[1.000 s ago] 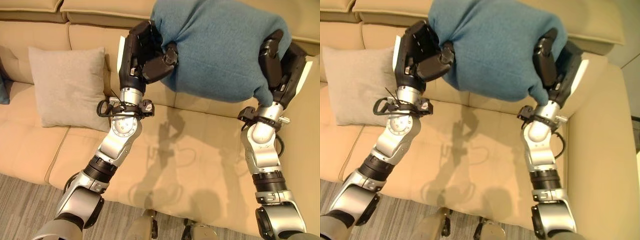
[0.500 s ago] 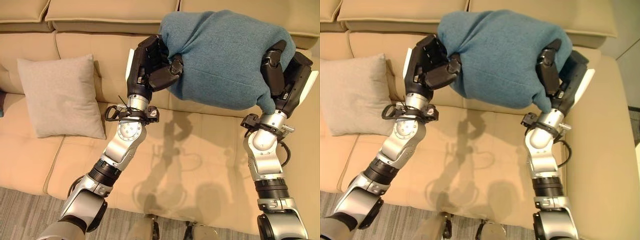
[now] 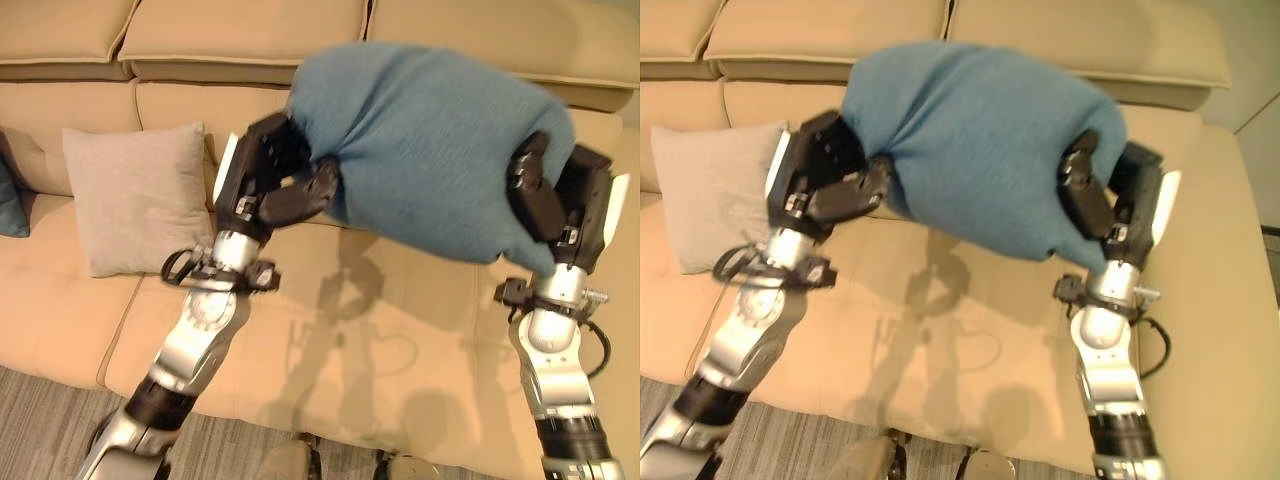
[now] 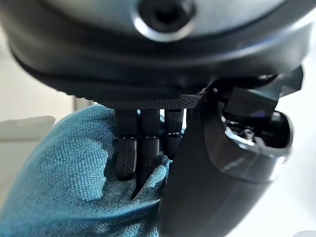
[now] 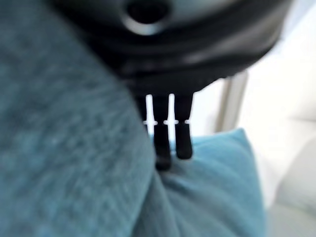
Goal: Pick up all the scattered cushions and arrange them neatly on the sofa.
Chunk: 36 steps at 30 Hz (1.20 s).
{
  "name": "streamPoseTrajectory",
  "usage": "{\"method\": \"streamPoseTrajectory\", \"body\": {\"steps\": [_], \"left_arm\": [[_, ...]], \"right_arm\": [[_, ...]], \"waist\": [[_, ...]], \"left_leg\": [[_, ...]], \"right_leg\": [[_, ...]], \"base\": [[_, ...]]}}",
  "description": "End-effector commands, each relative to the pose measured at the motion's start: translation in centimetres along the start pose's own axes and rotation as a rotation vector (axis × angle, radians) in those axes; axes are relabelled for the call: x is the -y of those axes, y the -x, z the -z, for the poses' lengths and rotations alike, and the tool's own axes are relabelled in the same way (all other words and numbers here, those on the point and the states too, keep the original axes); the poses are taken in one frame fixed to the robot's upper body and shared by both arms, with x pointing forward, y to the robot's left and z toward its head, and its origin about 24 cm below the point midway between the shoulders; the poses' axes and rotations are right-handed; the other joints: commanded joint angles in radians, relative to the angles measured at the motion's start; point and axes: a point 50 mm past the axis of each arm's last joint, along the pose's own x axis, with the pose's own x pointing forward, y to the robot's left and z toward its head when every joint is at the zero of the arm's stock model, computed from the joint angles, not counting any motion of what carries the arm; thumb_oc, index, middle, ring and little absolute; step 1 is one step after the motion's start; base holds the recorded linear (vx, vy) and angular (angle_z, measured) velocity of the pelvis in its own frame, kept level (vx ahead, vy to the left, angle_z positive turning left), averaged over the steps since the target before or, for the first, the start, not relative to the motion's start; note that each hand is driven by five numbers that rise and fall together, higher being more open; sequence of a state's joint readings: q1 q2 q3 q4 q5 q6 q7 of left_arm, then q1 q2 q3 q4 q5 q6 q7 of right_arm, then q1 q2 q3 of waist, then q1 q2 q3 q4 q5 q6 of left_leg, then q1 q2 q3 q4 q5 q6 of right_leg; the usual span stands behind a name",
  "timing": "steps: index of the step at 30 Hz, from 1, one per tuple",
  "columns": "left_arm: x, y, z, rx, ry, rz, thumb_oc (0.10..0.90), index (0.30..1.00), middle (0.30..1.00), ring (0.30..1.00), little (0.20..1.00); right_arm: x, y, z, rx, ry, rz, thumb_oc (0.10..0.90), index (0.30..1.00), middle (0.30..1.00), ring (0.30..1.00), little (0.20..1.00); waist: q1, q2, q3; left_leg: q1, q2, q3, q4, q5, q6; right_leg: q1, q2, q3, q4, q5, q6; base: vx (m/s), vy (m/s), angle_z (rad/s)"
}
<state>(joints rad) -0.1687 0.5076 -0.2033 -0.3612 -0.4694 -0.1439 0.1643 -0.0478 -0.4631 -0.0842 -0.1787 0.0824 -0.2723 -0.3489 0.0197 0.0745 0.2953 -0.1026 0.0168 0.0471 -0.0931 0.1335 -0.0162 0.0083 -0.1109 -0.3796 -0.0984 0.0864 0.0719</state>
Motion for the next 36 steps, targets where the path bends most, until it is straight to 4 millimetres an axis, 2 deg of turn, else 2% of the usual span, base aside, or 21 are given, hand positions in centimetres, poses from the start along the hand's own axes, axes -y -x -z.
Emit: {"method": "streamPoseTrajectory", "body": {"steps": [1, 5, 8, 12, 15, 19, 23, 27, 32, 36], "left_arm": [[0.4, 1.1, -3.2, 0.205, 0.081, 0.08, 0.4, 0.3, 0.3, 0.3, 0.3], [-0.6, 3.6, -0.2, 0.01, 0.245, 0.003, 0.4, 0.3, 0.3, 0.3, 0.3], [-0.8, 4.1, 1.6, -0.074, 0.311, -0.039, 0.4, 0.3, 0.3, 0.3, 0.3], [-0.8, 3.3, 5.0, -0.168, 0.388, -0.122, 0.4, 0.3, 0.3, 0.3, 0.3], [-0.6, 2.0, 6.4, -0.177, 0.408, -0.179, 0.4, 0.3, 0.3, 0.3, 0.3], [-0.1, 0.2, 7.1, -0.156, 0.483, -0.234, 0.4, 0.3, 0.3, 0.3, 0.3], [0.0, -0.2, 7.8, -0.164, 0.514, -0.296, 0.4, 0.3, 0.3, 0.3, 0.3], [-0.3, -0.6, 8.3, -0.176, 0.505, -0.329, 0.4, 0.3, 0.3, 0.3, 0.3], [0.2, -1.4, 8.8, -0.194, 0.535, -0.338, 0.4, 0.3, 0.3, 0.3, 0.3], [0.9, -1.7, 9.1, -0.212, 0.583, -0.348, 0.4, 0.3, 0.3, 0.3, 0.3]], "right_arm": [[0.1, -0.6, -3.1, 0.206, -0.006, -0.089, 0.4, 0.3, 0.3, 0.3, 0.3], [0.0, -0.2, -2.1, 0.157, 0.106, -0.135, 0.4, 0.3, 0.3, 0.3, 0.3], [-0.1, -0.8, -1.5, 0.145, 0.196, -0.138, 0.4, 0.3, 0.3, 0.3, 0.3], [-0.7, -2.3, -0.9, 0.132, 0.252, -0.105, 0.4, 0.3, 0.3, 0.3, 0.3], [-1.6, -3.6, -1.2, 0.164, 0.28, -0.071, 0.4, 0.3, 0.3, 0.3, 0.3], [-2.8, -4.5, -1.6, 0.192, 0.307, -0.03, 0.4, 0.3, 0.3, 0.3, 0.3], [-3.1, -4.1, -1.3, 0.181, 0.329, 0.021, 0.4, 0.3, 0.3, 0.3, 0.3], [-2.7, -3.5, 0.5, 0.099, 0.407, 0.029, 0.4, 0.3, 0.3, 0.3, 0.3], [-1.8, -2.7, 4.0, -0.076, 0.468, 0.051, 0.4, 0.3, 0.3, 0.3, 0.3], [-1.5, -3.1, 5.1, -0.129, 0.51, 0.083, 0.4, 0.3, 0.3, 0.3, 0.3]], "waist": [[0.029, -0.045, -0.329], [0.042, -0.053, -0.325], [0.047, -0.059, -0.323], [0.046, -0.068, -0.321], [0.038, -0.069, -0.321], [0.019, -0.073, -0.324], [0.0, -0.077, -0.329], [-0.014, -0.08, -0.329], [-0.023, -0.086, -0.313], [-0.025, -0.089, -0.299]], "left_leg": [[0.045, 0.044, 0.016, 0.006, -0.135, -0.065], [0.049, 0.045, 0.009, 0.006, -0.135, -0.067], [0.048, 0.048, 0.003, 0.006, -0.134, -0.068], [0.048, 0.054, 0.003, 0.006, -0.137, -0.075], [0.043, 0.057, 0.003, 0.006, -0.134, -0.076], [0.023, 0.064, 0.014, 0.006, -0.13, -0.079], [0.014, 0.068, 0.025, 0.006, -0.134, -0.08], [0.01, 0.069, 0.032, 0.006, -0.14, -0.077], [-0.006, 0.072, 0.034, 0.006, -0.146, -0.075], [-0.034, 0.069, 0.027, 0.006, -0.14, -0.069]], "right_leg": [[0.075, 0.039, -0.051, 0.011, -0.196, 0.022], [0.081, 0.041, -0.054, 0.011, -0.199, 0.02], [0.083, 0.042, -0.057, 0.011, -0.2, 0.019], [0.086, 0.044, -0.06, 0.011, -0.203, 0.016], [0.079, 0.044, -0.059, 0.011, -0.196, 0.016], [0.059, 0.043, -0.052, 0.011, -0.186, 0.02], [0.046, 0.043, -0.046, 0.011, -0.181, 0.024], [0.035, 0.043, -0.033, 0.011, -0.179, 0.026], [0.012, 0.043, -0.025, 0.011, -0.177, 0.029], [-0.014, 0.042, -0.023, 0.011, -0.173, 0.028]], "base": [[0.0, 0.0, 0.0], [0.0, -0.012, 0.04], [0.0, -0.004, 0.09], [0.01, -0.004, 0.07], [0.02, 0.007, 0.03], [0.0, 0.0, 0.0], [0.04, 0.014, -0.04], [0.05, 0.024, -0.12], [0.02, 0.006, -0.04], [0.01, 0.001, -0.03]]}}
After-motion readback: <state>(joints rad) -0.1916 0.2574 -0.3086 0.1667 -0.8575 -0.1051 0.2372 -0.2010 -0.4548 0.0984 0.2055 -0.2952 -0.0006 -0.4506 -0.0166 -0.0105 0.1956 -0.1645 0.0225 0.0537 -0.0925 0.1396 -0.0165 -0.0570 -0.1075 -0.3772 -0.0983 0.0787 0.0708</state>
